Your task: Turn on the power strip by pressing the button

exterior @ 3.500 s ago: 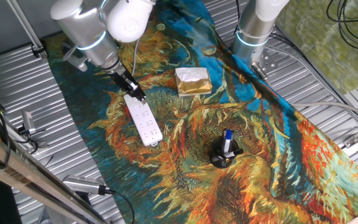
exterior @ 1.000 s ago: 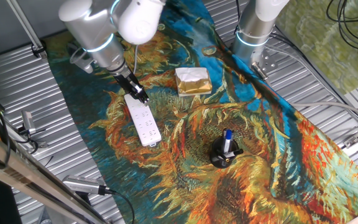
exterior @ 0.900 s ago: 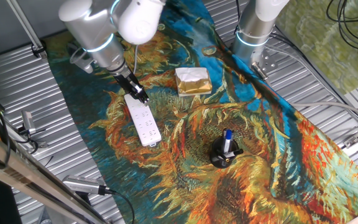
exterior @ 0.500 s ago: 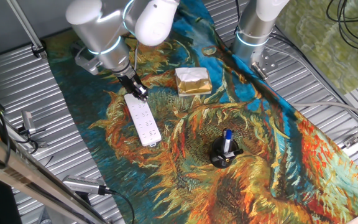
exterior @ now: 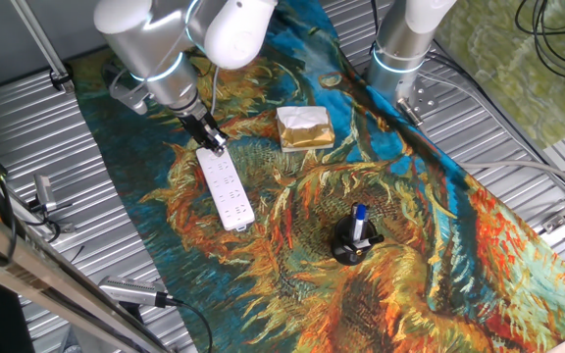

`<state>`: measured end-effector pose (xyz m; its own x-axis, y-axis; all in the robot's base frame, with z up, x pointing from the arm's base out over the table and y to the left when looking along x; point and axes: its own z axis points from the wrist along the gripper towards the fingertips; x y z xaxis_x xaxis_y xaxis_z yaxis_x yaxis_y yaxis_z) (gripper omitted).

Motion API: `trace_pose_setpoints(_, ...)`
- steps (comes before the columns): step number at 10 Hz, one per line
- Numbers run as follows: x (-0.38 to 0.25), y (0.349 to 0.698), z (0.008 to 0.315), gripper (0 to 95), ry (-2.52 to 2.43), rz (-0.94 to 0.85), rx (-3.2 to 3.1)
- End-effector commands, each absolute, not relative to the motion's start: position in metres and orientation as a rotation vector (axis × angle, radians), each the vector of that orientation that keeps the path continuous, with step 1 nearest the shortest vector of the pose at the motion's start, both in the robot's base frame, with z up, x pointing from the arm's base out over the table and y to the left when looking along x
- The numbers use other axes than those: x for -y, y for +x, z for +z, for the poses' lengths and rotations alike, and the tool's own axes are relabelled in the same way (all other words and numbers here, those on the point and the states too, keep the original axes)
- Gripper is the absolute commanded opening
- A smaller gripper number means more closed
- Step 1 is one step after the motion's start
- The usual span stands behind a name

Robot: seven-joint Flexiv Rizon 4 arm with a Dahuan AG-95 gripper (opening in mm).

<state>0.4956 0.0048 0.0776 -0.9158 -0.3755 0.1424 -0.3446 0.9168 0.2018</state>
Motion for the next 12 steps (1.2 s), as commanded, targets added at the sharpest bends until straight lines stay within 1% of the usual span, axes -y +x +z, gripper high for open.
trace_pose_setpoints(1,-0.0047,0.4953,0.0783,0.0,0.535,-0.254,2.897)
trace_pose_setpoints(12,-0.0054,0.4949,0.0777,0.0,0.512,-0.231,2.887)
